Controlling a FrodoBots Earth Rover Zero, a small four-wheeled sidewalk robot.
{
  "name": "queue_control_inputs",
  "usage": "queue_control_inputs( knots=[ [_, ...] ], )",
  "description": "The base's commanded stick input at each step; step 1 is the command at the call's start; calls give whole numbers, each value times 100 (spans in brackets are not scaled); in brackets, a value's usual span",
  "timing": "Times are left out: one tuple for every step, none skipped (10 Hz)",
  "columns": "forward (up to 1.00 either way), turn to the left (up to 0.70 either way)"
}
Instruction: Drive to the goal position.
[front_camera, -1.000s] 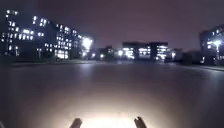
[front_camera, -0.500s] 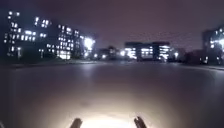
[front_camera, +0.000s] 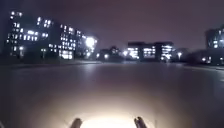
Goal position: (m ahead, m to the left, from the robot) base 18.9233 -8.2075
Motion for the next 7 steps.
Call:
queue_control_inputs(
  knots=[
    [100,0],
    [100,0],
    [100,0],
    [100,0],
    [100,0],
    [100,0],
    [100,0]
  ],
)
